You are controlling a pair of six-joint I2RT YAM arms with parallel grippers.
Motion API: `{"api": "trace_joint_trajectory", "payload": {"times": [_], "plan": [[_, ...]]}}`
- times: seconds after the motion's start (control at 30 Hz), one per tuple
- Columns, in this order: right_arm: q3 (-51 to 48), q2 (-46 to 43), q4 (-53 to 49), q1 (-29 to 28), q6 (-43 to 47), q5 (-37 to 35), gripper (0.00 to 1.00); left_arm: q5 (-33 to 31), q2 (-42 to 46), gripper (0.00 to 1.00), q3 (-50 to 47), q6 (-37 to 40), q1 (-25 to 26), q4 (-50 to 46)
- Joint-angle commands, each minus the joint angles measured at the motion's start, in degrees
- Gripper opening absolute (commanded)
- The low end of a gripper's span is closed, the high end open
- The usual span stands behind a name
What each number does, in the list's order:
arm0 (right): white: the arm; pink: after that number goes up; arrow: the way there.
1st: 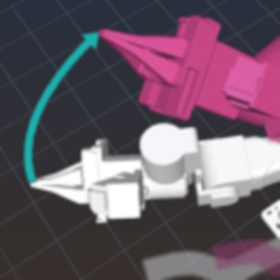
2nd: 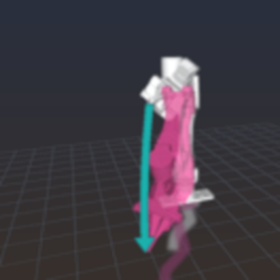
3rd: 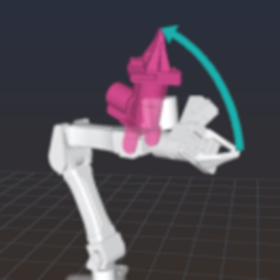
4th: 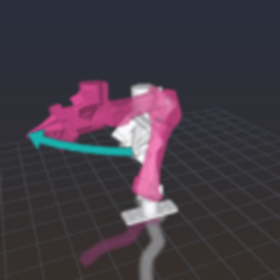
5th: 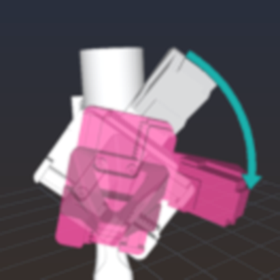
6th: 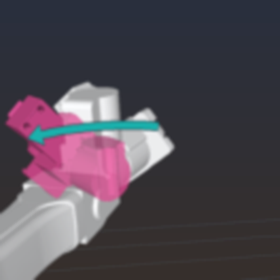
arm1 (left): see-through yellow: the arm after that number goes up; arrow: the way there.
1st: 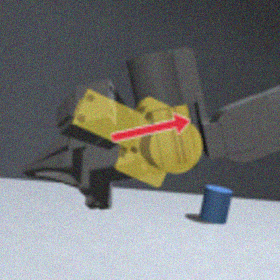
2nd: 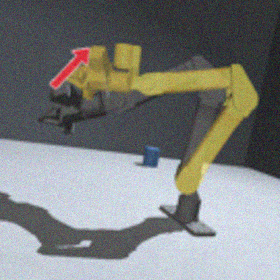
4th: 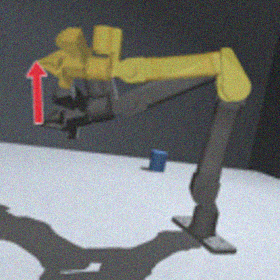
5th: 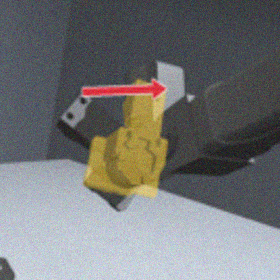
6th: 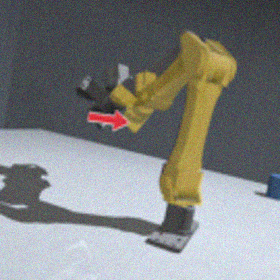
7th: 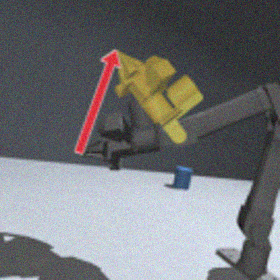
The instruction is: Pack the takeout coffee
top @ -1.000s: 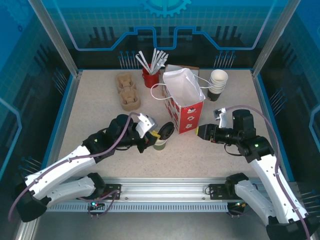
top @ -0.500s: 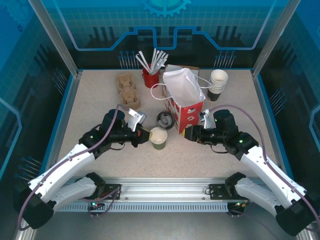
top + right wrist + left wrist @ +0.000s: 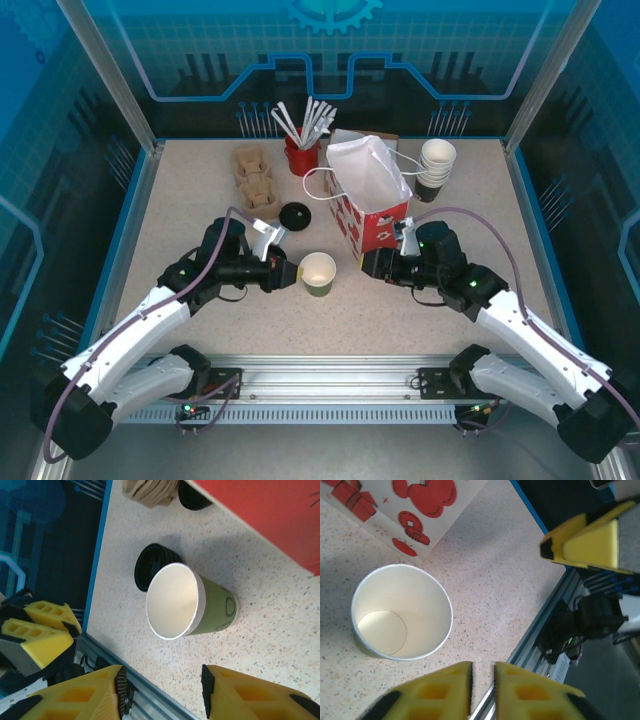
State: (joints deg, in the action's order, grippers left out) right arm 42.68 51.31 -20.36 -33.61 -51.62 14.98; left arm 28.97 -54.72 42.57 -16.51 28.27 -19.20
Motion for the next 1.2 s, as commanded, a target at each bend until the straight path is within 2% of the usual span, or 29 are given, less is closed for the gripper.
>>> {"api": "trace_joint_trajectory", "payload": {"times": [0.0,0.03,0.1,0.2,0.27,0.33,0.6,0.73,0.93,1.17], "plan": [[0.0,-1.7,-2.5,-0.6,1.2,-3.6,0.47,-6.9,-0.1,0.27,1.6,0.9,-0.4,0.0],[0.3,-1.9,-3.0,-0.6,1.3,-3.8,0.47,-9.3,-0.9,0.27,2.1,1.1,-0.4,0.0],[0.3,-2.3,-3.4,-0.5,1.5,-3.9,0.47,-13.6,-2.7,0.36,3.4,1.7,-0.4,0.4],[0.4,-2.9,-3.9,-0.3,2.1,-3.9,0.47,-20.2,-6.3,0.36,5.8,3.0,-0.4,1.3],[0.9,-3.1,-4.6,0.1,2.5,-4.1,0.47,-27.7,-9.3,0.45,8.7,0.8,-0.4,0.4],[1.7,-3.2,-5.6,0.4,3.1,-4.0,0.47,-33.2,-13.6,0.44,13.0,-2.1,-0.8,-2.3],[3.2,-3.8,-7.7,2.3,3.5,-3.3,0.46,-31.2,-30.1,0.5,22.9,-14.2,-3.9,-3.8],[3.4,-4.0,-8.5,3.2,3.5,-2.7,0.47,-33.7,-36.7,0.52,26.2,-20.2,-3.8,-4.9],[3.3,-4.2,-9.3,4.9,3.5,-1.6,0.47,-37.0,-42.6,0.55,28.0,-25.5,-3.8,-4.0],[3.0,-4.1,-9.2,6.4,3.4,-0.5,0.47,-39.4,-48.9,0.56,30.7,-27.6,-3.8,-2.5]]}}
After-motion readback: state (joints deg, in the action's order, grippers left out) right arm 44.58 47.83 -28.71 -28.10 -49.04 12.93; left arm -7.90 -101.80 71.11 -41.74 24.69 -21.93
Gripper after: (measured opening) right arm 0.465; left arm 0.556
